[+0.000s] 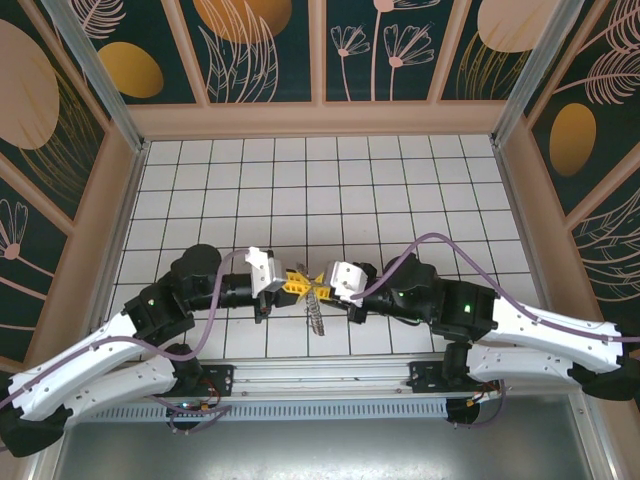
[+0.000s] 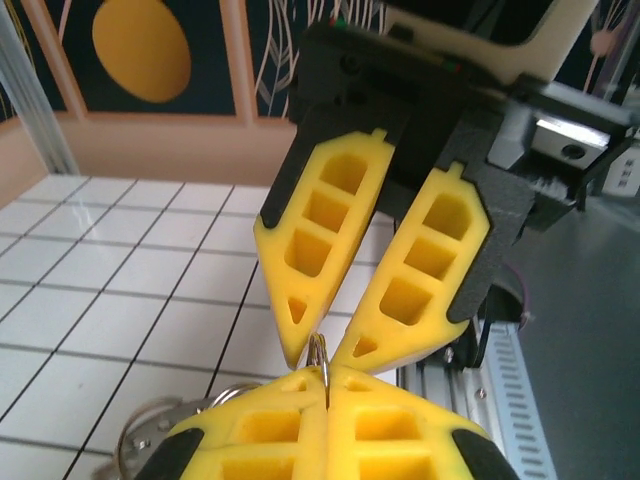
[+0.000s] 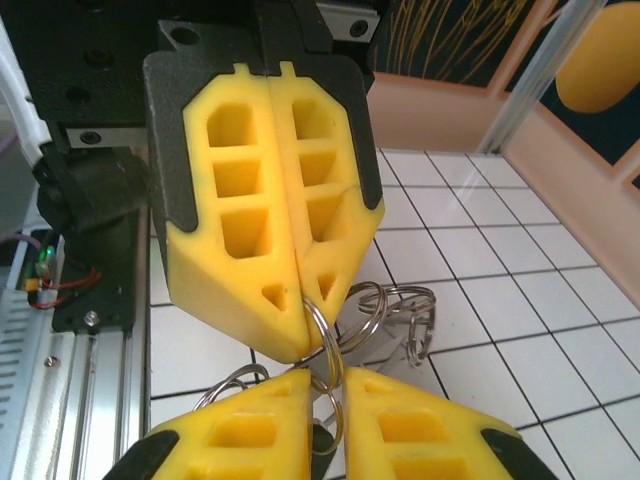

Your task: Put the keys on the keyring

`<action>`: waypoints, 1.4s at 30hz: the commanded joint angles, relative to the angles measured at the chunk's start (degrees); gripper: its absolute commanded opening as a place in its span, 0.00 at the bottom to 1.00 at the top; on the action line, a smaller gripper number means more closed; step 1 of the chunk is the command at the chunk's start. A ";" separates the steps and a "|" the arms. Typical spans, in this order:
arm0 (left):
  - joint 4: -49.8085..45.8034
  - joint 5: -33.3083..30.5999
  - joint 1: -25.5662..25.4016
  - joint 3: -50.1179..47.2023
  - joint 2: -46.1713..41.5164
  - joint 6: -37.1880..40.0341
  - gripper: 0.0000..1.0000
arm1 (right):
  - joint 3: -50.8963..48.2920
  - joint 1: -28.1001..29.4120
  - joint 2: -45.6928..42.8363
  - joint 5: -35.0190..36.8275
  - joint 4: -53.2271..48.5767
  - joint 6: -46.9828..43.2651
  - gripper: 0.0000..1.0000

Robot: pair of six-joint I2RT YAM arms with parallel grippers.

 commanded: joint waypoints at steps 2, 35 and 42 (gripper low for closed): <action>12.12 6.59 -0.42 -1.67 -2.13 -3.82 0.00 | -1.32 -0.79 -0.36 -0.91 4.71 1.26 0.15; -5.14 -0.28 -0.43 4.66 6.37 1.20 0.00 | 7.97 -4.82 7.24 3.52 -7.73 -0.83 0.00; -3.26 -1.53 -0.40 3.89 3.52 0.73 0.00 | 5.95 -4.82 5.41 1.96 -5.73 0.96 0.00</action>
